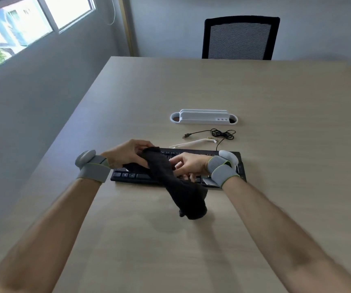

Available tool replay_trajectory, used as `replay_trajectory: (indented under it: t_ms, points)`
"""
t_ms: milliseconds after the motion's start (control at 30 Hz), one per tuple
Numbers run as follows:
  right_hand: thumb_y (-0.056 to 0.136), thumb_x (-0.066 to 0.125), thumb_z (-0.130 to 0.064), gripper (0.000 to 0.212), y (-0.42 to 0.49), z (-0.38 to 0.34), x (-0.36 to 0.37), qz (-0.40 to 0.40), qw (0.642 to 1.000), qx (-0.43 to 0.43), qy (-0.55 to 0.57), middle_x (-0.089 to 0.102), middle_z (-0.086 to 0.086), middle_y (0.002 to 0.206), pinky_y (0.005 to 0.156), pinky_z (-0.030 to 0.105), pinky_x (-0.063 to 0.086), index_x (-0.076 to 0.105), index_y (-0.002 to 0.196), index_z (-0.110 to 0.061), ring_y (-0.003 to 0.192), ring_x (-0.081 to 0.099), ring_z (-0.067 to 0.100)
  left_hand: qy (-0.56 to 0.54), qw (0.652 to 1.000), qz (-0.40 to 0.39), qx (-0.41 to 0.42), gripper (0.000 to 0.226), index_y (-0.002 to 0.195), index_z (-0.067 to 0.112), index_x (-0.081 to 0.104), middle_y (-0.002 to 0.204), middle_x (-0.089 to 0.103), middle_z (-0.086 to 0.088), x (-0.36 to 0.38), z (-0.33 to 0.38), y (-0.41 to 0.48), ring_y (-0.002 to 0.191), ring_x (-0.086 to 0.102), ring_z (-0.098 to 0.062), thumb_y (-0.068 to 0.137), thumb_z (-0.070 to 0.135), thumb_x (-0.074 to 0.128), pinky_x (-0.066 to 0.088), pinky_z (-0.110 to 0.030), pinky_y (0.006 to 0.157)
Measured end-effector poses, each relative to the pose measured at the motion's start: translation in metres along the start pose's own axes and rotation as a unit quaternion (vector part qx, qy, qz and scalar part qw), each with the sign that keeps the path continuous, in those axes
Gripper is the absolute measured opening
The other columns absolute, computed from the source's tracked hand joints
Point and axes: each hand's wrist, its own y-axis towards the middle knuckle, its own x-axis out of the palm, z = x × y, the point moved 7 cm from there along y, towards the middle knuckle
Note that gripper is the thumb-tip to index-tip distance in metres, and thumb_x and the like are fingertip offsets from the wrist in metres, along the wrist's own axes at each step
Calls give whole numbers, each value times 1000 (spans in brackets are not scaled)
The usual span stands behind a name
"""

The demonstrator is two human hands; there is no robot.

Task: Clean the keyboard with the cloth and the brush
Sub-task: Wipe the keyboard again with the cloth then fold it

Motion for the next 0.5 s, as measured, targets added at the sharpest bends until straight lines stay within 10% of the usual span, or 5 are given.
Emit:
replay_trajectory:
  t_ms: [133, 333, 500]
  points:
    - [85, 64, -2, 8, -4, -5, -16, 70, 995, -46, 61, 58, 12, 75, 34, 20, 50, 60, 89, -7, 37, 60, 5, -13, 999, 48, 1, 53, 83, 27, 76, 91, 75, -3, -13, -10, 1, 78, 71, -12, 33, 32, 93, 59, -19, 69]
    - [87, 65, -13, 37, -8, -11, -35, 144, 986, -76, -29, 65, 9, 78, 37, 20, 51, 61, 122, -4, 40, 63, 8, 60, 996, 66, 26, 66, 107, 43, 59, 96, 72, 1, -11, -7, 3, 93, 66, -24, 74, -14, 65, 57, -26, 84]
    - [87, 65, -19, 22, -16, -25, -48, 179, 970, -127, -107, 63, 1, 91, 81, 15, 47, 73, 98, -1, 83, 58, 8, 64, 996, -34, -49, 68, 105, 33, 57, 95, 71, 0, 1, -6, -4, 88, 66, -25, 52, -1, 85, 60, -24, 72]
